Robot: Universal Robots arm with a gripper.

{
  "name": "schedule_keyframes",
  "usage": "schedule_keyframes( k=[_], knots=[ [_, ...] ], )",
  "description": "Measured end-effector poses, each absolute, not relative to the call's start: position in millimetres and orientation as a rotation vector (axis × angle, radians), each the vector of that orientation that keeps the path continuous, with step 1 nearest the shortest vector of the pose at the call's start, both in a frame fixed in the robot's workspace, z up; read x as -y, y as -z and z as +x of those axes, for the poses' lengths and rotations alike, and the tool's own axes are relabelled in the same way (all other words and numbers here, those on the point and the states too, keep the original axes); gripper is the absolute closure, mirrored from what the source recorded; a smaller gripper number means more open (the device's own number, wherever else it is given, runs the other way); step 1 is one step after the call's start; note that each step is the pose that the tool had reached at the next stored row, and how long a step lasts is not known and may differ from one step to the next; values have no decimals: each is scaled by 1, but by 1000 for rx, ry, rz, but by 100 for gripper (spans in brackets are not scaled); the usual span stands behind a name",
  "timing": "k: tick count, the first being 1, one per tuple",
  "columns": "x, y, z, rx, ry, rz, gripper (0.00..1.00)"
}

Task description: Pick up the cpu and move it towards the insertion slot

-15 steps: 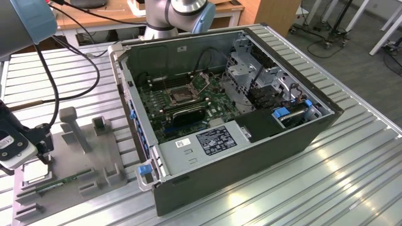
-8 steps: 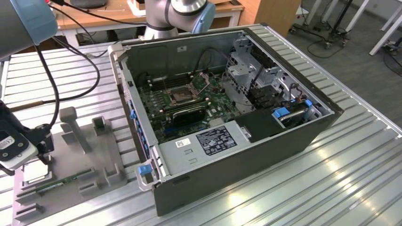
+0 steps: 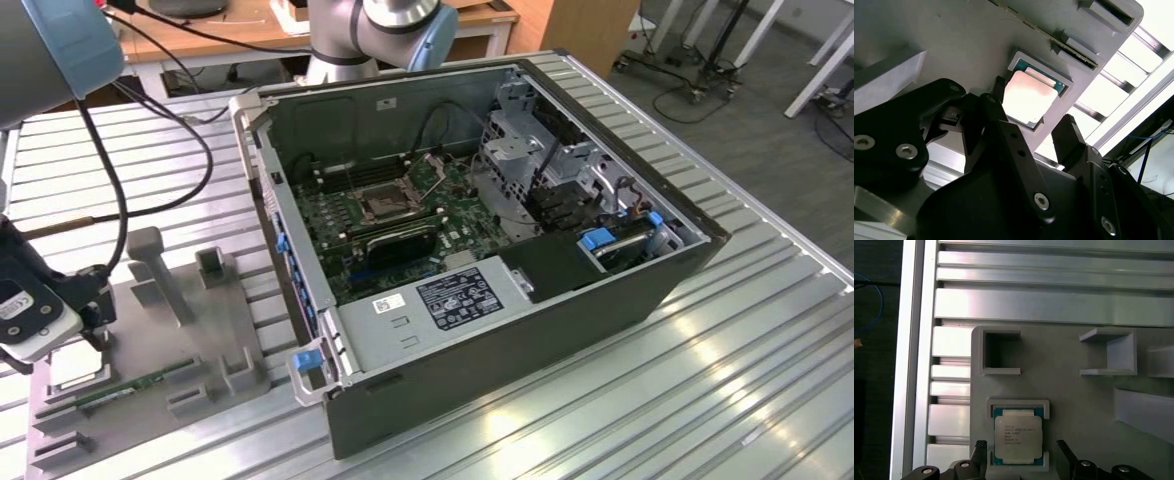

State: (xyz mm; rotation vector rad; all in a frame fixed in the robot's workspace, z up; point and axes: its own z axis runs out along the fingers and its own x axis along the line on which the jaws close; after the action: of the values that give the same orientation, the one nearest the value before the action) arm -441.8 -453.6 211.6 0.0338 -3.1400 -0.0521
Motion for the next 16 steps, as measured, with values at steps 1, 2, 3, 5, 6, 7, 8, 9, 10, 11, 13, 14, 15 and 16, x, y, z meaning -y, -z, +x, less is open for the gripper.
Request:
schedule_keyframes(
  k=[1, 2, 3, 5, 6, 7, 8, 9, 10, 11, 13, 14, 15, 16],
  knots=[
    [454, -211, -442, 3140, 52, 34, 35],
    [454, -210, -442, 3140, 52, 34, 35],
    [454, -209, -442, 3140, 52, 34, 35],
    [454, -207, -442, 3140, 52, 34, 35],
    [454, -206, -442, 3140, 52, 34, 35],
    [454, -206, -442, 3140, 52, 34, 35],
    [454, -205, -442, 3140, 52, 34, 35],
    [454, -204, -442, 3140, 52, 34, 35],
    [454, -204, -442, 3140, 52, 34, 35],
    [454, -204, -442, 3140, 52, 34, 35],
    [454, -204, -442, 3140, 52, 34, 35],
    [454, -203, -442, 3140, 52, 34, 35],
    [454, -203, -442, 3140, 52, 34, 35],
    [454, -203, -442, 3140, 52, 34, 35]
  ],
)
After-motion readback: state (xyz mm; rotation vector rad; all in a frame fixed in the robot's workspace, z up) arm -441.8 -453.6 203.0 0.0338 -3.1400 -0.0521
